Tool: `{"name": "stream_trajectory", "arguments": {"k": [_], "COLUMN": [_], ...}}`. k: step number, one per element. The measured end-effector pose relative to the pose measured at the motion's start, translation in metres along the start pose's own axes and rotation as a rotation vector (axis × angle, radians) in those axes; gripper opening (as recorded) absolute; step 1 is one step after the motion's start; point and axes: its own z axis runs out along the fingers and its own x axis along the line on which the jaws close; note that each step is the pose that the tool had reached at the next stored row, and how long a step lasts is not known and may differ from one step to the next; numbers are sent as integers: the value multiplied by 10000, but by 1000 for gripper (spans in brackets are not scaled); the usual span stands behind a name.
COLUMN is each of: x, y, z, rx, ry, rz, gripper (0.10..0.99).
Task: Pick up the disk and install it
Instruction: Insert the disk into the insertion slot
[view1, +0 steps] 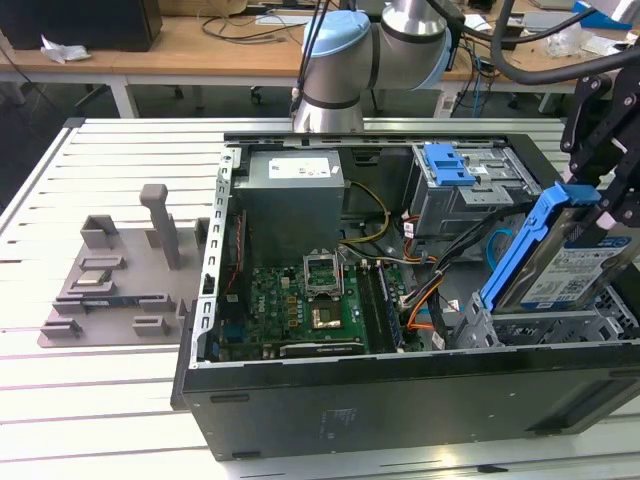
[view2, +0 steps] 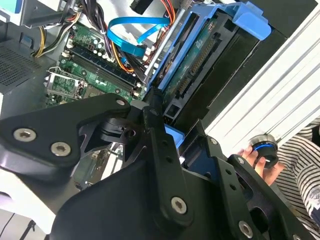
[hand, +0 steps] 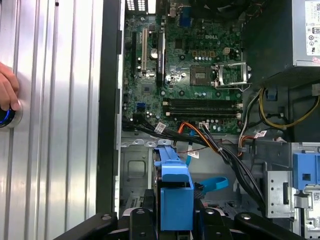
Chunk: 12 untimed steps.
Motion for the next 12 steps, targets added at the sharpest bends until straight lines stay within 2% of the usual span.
{"name": "stream_trajectory", "arguments": {"k": [6,12], "x": [1,1], "y": [-6,-6], "z": [77,85], "rx": [1,1], "ry": [-1,1], "rz": [0,0], "gripper": [365,365]}}
